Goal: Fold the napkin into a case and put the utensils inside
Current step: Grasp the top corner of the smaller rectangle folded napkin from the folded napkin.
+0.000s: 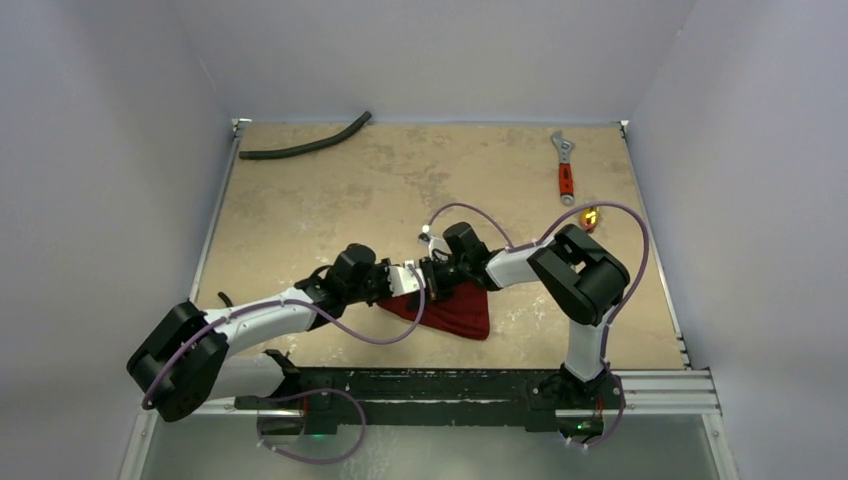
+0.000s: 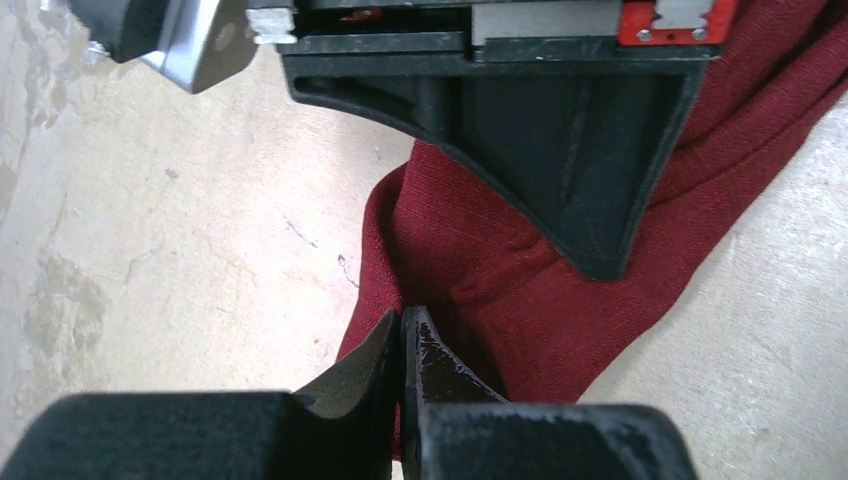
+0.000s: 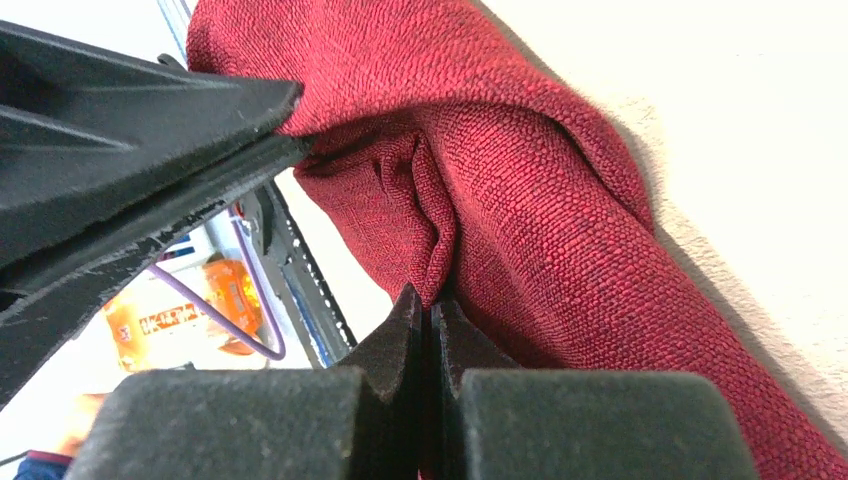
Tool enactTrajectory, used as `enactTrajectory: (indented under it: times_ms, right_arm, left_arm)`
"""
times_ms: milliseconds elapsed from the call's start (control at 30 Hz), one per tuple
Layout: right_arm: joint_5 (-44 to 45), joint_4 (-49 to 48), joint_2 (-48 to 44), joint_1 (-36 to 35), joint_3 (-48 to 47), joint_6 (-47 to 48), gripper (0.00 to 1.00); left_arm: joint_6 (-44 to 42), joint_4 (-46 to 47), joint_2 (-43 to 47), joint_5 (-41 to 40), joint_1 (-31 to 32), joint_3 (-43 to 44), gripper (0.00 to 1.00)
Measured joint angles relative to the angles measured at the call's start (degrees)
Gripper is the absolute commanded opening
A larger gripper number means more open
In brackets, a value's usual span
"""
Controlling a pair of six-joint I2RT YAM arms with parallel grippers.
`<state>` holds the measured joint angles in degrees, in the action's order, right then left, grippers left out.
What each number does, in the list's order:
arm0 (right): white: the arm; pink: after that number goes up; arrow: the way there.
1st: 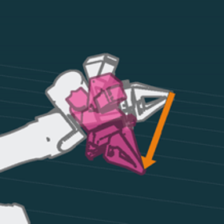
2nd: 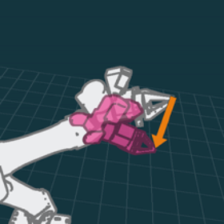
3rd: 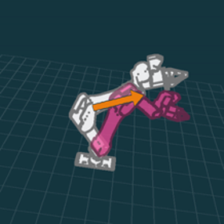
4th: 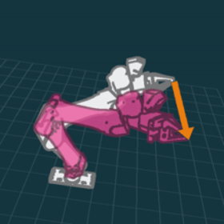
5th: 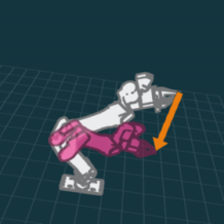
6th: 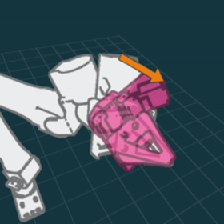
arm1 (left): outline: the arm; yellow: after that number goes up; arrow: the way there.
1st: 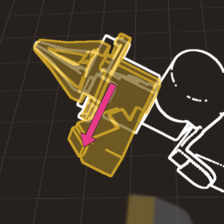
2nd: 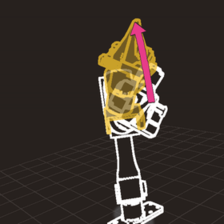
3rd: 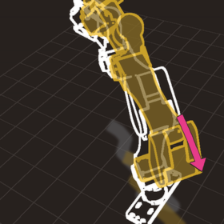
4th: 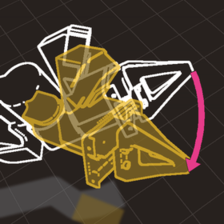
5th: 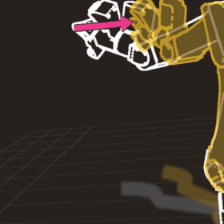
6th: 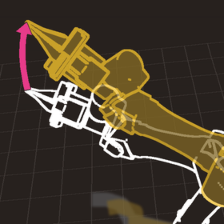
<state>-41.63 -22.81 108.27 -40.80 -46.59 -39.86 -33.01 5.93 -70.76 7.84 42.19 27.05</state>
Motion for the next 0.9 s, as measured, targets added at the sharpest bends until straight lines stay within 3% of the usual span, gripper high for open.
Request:
enactTrajectory:
  times_ms: [900]
  right_arm:
    - [-2.58,8.11,2.12,2.58,-6.23,4.42,0.00]
  left_arm:
    - [-5.29,-0.11,1.95,3.72,-0.04,-3.39,0.00]
